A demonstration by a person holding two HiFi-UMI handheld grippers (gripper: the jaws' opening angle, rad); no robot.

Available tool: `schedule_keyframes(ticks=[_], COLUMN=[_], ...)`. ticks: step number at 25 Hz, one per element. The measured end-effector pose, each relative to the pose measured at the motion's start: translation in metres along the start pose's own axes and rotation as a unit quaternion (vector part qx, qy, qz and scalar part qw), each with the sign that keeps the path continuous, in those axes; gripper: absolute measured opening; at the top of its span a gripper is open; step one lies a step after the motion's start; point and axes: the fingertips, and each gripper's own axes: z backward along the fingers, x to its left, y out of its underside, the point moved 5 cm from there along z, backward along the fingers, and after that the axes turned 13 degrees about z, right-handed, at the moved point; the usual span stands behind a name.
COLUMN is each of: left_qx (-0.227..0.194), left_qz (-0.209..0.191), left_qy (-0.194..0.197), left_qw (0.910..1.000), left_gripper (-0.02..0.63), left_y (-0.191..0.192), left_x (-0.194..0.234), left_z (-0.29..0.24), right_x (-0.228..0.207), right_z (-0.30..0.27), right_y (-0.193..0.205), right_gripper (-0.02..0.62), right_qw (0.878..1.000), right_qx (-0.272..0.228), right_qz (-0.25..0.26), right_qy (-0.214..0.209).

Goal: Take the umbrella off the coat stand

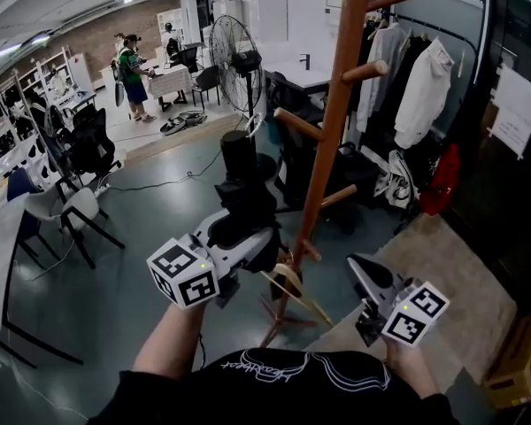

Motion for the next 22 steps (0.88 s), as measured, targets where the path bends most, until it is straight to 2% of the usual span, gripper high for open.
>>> schedule_keyframes(ticks=[5, 15, 22], left_qx=[0.000, 0.015, 0.024], left_qz=[0.022, 0.097, 0.110], left_qy=[-0.005, -0.015, -0.022], left_qw=[0.9998, 0.9950, 0.9934], left_gripper=[0.236, 0.238, 0.238], left_y=[0.021, 0.098, 0.127], left_x=[-0.039, -0.119, -0.168], left_z=[0.019, 0.046, 0.050], right_x=[0.008, 0.040, 0.050], right_z=[0.008, 0.053, 0.091], right_y=[0.007, 0.015, 0.006], right_gripper=[-0.001, 0.000, 0.002], right_qw=[1.000, 0.998, 0.997], right_qx=[-0.002, -0.025, -0.032], right_qz=[-0.006, -0.018, -0.021], right_qy=[-0.023, -0.061, -0.070])
